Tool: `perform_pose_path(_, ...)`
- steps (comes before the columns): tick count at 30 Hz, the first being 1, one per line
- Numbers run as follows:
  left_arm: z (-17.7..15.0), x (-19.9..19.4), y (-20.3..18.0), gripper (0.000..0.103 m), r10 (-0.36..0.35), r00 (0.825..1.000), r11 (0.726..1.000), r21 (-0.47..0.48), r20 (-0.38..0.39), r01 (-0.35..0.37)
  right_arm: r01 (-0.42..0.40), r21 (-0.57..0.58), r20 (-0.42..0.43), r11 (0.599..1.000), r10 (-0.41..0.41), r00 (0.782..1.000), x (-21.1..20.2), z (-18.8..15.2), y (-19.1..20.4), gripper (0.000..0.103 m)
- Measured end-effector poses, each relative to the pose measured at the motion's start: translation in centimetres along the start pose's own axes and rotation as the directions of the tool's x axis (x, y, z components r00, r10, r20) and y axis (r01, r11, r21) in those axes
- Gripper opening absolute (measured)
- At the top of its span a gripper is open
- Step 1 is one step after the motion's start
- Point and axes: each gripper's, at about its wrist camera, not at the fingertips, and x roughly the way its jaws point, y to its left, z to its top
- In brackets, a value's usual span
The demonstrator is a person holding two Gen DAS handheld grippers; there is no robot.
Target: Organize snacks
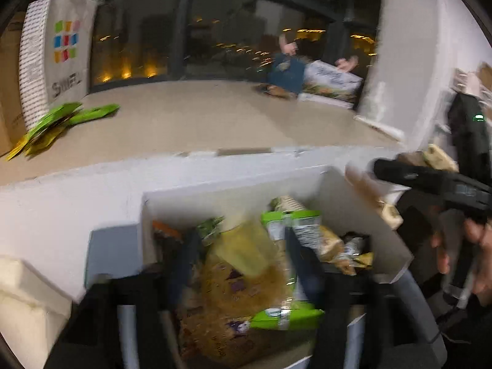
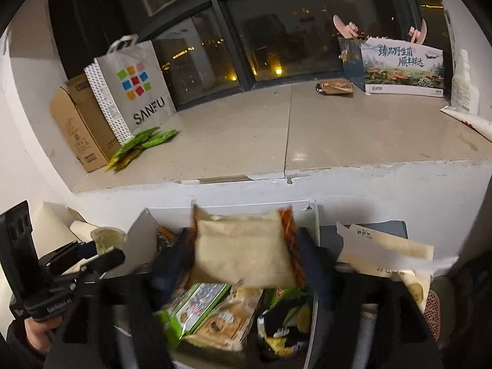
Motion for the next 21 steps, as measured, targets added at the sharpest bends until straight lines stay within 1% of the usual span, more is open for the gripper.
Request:
perform_pose_path(1, -0.2, -0.4, 0.1, 0.103, -0.006, 1.000, 1.000, -0.013, 0.021, 0.006, 0.005, 0.004, -0.005, 1.000, -0.005, 1.000, 0.2, 0.1, 0.0, 0.103)
perform_pose_path(2, -0.4, -0.9, 0.1, 0.103, -0.026, 0.999, 1.000, -0.016, 0.048, 0.027, 0.013, 0.009, 0.000, 1.000, -0.013, 1.000, 0.1, 0.0, 0.0, 0.103)
perform_pose_path(3, -0.5, -1.0, 0.1, 0.103, -0.028, 0.998, 0.999, -0.015, 0.048, 0.029, 0.014, 0.009, 0.007, 1.000, -0.014, 1.000, -0.1, 0.0, 0.0, 0.103)
perform_pose_path(5, -0.8, -1.7, -0.5, 0.103, -0.010, 0.998, 1.000, 0.025, 0.061, 0.008, 0.027, -0.006, 0.025, 1.000, -0.026, 0.999, -0.6, -0.2, 0.3, 0.103)
perform_pose_path(7, -1.1, -2.6, -1.0, 0.103, 0.010, 0.997, 0.999, 0.051, 0.082, -0.014, 0.038, -0.004, 0.064, 0.999, -0.037, 0.997, -1.4, -0.5, 0.6, 0.103)
perform_pose_path(10, -1.3, -4.7, -0.9, 0.103, 0.024, 0.992, 0.999, 0.028, 0.121, -0.027, 0.028, -0.008, 0.060, 1.000, -0.028, 0.998, -2.2, -1.0, 1.3, 0.103)
perform_pose_path(13, -1.7, -6.5, -1.2, 0.103, 0.036, 0.990, 0.999, 0.010, 0.136, -0.038, 0.035, -0.055, 0.072, 0.998, -0.031, 0.997, -3.2, -1.8, 2.7, 0.103)
perform_pose_path(15, -2.0, -8.3, -1.5, 0.103, 0.046, 0.985, 0.999, 0.001, 0.168, -0.047, 0.022, -0.065, 0.079, 0.998, -0.017, 0.997, -3.9, -2.2, 3.2, 0.103)
perform_pose_path(17, -2.5, -10.7, -1.9, 0.103, 0.051, 0.979, 0.999, -0.005, 0.198, -0.051, 0.027, -0.047, 0.083, 0.999, -0.023, 0.996, -4.7, -2.4, 3.3, 0.103)
perform_pose_path(18, -2.8, -11.5, -2.0, 0.103, 0.051, 0.978, 0.999, -0.008, 0.202, -0.050, 0.022, -0.051, 0.081, 0.998, -0.017, 0.997, -5.2, -2.6, 3.5, 0.103)
perform_pose_path(19, -3.3, -12.9, -2.3, 0.103, 0.073, 0.974, 0.997, -0.015, 0.213, -0.071, 0.020, -0.063, 0.076, 0.998, -0.016, 0.997, -5.7, -2.9, 3.8, 0.103)
perform_pose_path(21, -4.2, -14.6, -2.8, 0.103, 0.089, 0.969, 0.996, -0.015, 0.230, -0.089, 0.088, -0.108, 0.098, 0.990, -0.078, 0.992, -7.5, -3.6, 4.9, 0.103)
